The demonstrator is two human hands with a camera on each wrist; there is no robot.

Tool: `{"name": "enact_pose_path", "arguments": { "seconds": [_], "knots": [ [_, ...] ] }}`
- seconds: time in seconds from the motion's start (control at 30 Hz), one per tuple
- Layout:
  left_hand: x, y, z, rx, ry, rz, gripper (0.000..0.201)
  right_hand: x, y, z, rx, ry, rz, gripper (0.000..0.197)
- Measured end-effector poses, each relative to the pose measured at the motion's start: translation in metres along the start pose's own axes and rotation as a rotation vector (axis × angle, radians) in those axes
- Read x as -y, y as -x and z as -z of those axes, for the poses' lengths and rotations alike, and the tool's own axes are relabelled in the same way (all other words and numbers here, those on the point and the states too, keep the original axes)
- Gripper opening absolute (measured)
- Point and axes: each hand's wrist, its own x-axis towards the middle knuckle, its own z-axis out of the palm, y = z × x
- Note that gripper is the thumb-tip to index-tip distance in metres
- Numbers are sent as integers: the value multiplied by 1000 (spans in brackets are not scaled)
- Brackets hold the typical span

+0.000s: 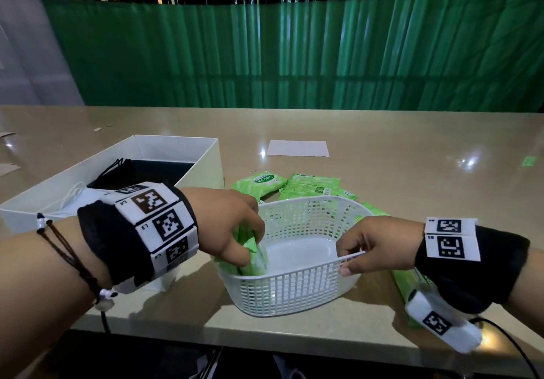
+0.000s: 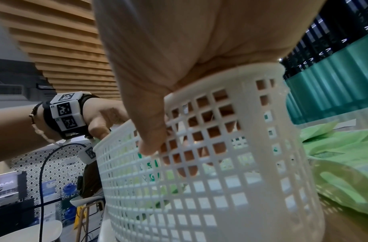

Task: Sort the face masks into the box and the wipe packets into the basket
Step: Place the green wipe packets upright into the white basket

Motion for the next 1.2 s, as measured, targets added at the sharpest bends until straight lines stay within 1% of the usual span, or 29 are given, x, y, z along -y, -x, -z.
{"name": "enact_pose_path", "arguments": {
  "seconds": [0.13,0.23,0.27,0.37,0.4,0.47,0.57,0.63,0.7,0.73,0.77,0.8,0.83,0.87,0.9,0.93,0.97,1.0,1.07,1.1,1.13,1.2],
  "knots": [
    [3,-4,1,29,-11,-8,55,-3,-2,0,16,-23,-8,18],
    [3,-6,-1,56,-36,12,46,-3,-5,1,28,-33,-11,20],
    [2,-7,-2,62,-36,26,47,-2,-5,2,28,-38,-16,19],
    [-3,-6,-6,76,-75,62,70,-1,-4,1,20,-44,-26,17],
    [-5,-5,-8,78,-110,64,71,-1,-4,1,17,-49,-26,17],
    [-9,-3,-12,65,-165,69,68,-2,-3,0,16,-59,-24,18],
    [-17,-4,-15,-12,-258,-17,66,-2,-4,1,-7,-66,-27,21],
    [-22,-7,-18,-31,-266,-50,58,1,-4,2,-11,-57,-28,17],
    [-27,-11,-21,-47,-254,-48,48,3,-2,4,-11,-64,-33,12],
    [-28,-13,-21,-58,-265,-54,45,4,1,7,-33,-91,-34,12],
    [-29,-14,-21,-62,-290,-65,44,2,5,12,-93,-131,-38,16],
    [-29,-16,-22,-59,-319,-76,44,-2,8,19,-192,-184,-49,17],
    [-28,-18,-22,-53,-348,-87,46,-6,13,27,-311,-239,-76,13],
    [-27,-20,-24,-49,-369,-94,49,-13,18,34,-431,-275,-125,7],
    [-26,-22,-25,-48,-384,-99,53,-22,23,40,-522,-269,-196,5],
    [-25,-24,-26,-47,-395,-99,57,-32,28,44,-555,-224,-282,6],
    [-23,-26,-27,-43,-403,-94,61,-43,33,45,-514,-145,-383,7],
    [-22,-28,-27,-36,-406,-84,63,-55,38,44,-412,-62,-481,8],
    [-17,-29,-27,-20,-404,-61,66,-75,45,33,-135,22,-642,10],
    [-14,-30,-28,-17,-402,-56,66,-82,47,26,-34,9,-701,15],
    [-11,-30,-29,-18,-400,-55,66,-85,48,20,18,-14,-744,23],
    [-7,-29,-31,-21,-404,-56,67,-86,47,10,51,-13,-787,46]
  ]
}}
